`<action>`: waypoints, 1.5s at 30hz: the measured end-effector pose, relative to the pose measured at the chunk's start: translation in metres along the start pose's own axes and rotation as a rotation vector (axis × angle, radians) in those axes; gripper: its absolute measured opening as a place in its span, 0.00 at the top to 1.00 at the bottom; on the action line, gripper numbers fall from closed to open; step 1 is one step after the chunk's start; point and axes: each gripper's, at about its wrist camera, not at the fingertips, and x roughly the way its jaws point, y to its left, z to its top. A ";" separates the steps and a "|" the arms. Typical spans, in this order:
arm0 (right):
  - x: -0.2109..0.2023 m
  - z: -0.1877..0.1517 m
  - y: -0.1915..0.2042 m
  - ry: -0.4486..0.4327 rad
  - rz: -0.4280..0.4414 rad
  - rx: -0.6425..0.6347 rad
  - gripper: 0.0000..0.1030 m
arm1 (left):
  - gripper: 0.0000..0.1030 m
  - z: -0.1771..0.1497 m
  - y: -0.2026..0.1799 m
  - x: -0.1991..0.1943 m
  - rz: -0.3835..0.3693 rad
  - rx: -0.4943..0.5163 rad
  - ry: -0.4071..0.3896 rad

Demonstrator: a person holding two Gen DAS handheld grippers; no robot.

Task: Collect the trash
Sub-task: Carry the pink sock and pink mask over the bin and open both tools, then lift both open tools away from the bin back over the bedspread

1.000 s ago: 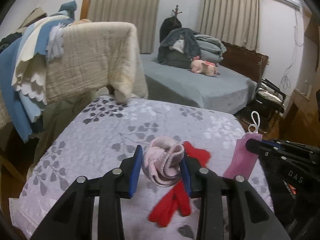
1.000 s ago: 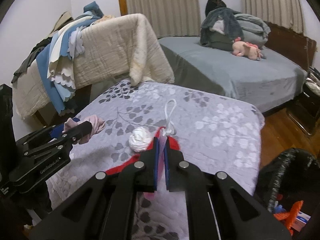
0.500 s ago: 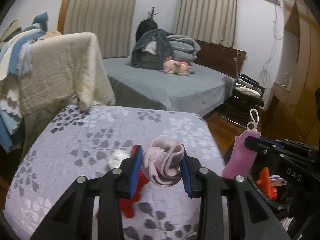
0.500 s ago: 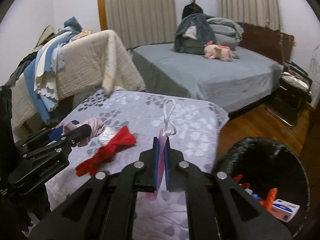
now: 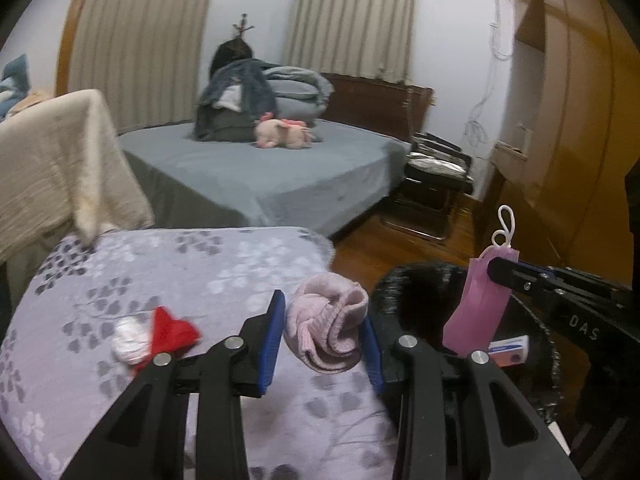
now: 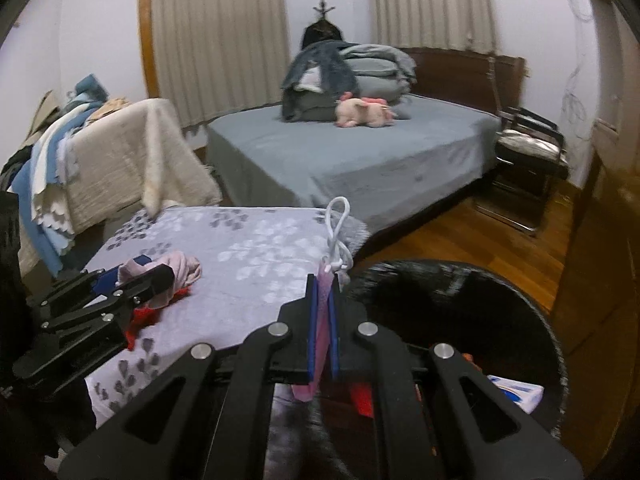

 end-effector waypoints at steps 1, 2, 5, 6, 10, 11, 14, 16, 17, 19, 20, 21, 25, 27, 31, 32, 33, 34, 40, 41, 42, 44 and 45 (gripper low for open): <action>-0.003 -0.003 -0.010 0.000 -0.018 0.011 0.95 | 0.65 0.001 -0.008 0.003 -0.015 0.010 0.001; -0.005 -0.004 -0.017 0.001 -0.030 0.018 0.95 | 0.65 0.002 -0.016 0.007 -0.031 0.022 0.001; -0.011 -0.010 -0.040 0.003 -0.070 0.040 0.95 | 0.65 0.005 -0.038 0.016 -0.074 0.045 0.004; -0.013 -0.013 -0.049 0.005 -0.086 0.046 0.95 | 0.65 0.006 -0.043 0.019 -0.086 0.050 0.005; -0.017 -0.019 -0.071 0.008 -0.125 0.061 0.95 | 0.65 0.008 -0.070 0.032 -0.135 0.072 0.010; -0.018 -0.020 -0.075 0.009 -0.131 0.063 0.95 | 0.65 0.008 -0.076 0.035 -0.145 0.077 0.012; -0.019 -0.024 -0.086 0.011 -0.147 0.075 0.95 | 0.65 0.007 -0.094 0.045 -0.176 0.096 0.017; -0.018 -0.027 -0.093 0.013 -0.157 0.079 0.95 | 0.65 0.006 -0.107 0.053 -0.196 0.110 0.024; -0.017 -0.027 -0.094 0.014 -0.160 0.080 0.95 | 0.65 0.006 -0.112 0.057 -0.204 0.111 0.028; -0.016 -0.029 -0.099 0.019 -0.166 0.082 0.95 | 0.65 0.005 -0.119 0.062 -0.215 0.116 0.036; -0.015 -0.031 -0.101 0.022 -0.168 0.085 0.95 | 0.65 0.004 -0.121 0.064 -0.219 0.119 0.037; -0.014 -0.031 -0.102 0.024 -0.168 0.086 0.95 | 0.65 0.003 -0.126 0.068 -0.225 0.124 0.039; -0.009 -0.034 -0.110 0.037 -0.175 0.089 0.95 | 0.65 0.002 -0.135 0.079 -0.234 0.131 0.052; -0.006 -0.035 -0.112 0.042 -0.176 0.088 0.95 | 0.65 0.001 -0.137 0.084 -0.235 0.131 0.060; -0.002 -0.038 -0.115 0.052 -0.174 0.088 0.92 | 0.65 -0.001 -0.141 0.092 -0.246 0.138 0.075; 0.000 -0.038 -0.116 0.057 -0.178 0.088 0.89 | 0.64 -0.002 -0.141 0.093 -0.253 0.141 0.082; 0.001 -0.038 -0.116 0.064 -0.177 0.088 0.84 | 0.62 -0.002 -0.140 0.094 -0.257 0.144 0.087; 0.003 -0.039 -0.118 0.070 -0.181 0.089 0.73 | 0.55 -0.002 -0.140 0.095 -0.266 0.143 0.091; -0.002 -0.045 -0.122 0.059 -0.220 0.104 0.31 | 0.26 -0.002 -0.131 0.088 -0.253 0.144 0.077; -0.003 -0.046 -0.123 0.054 -0.228 0.107 0.26 | 0.24 -0.002 -0.129 0.086 -0.249 0.141 0.075; -0.005 -0.046 -0.123 0.051 -0.232 0.108 0.23 | 0.22 -0.002 -0.124 0.083 -0.240 0.135 0.070; -0.008 -0.046 -0.123 0.041 -0.241 0.109 0.15 | 0.18 0.000 -0.114 0.077 -0.219 0.126 0.060; -0.009 -0.046 -0.123 0.039 -0.239 0.107 0.15 | 0.15 0.001 -0.108 0.074 -0.205 0.122 0.054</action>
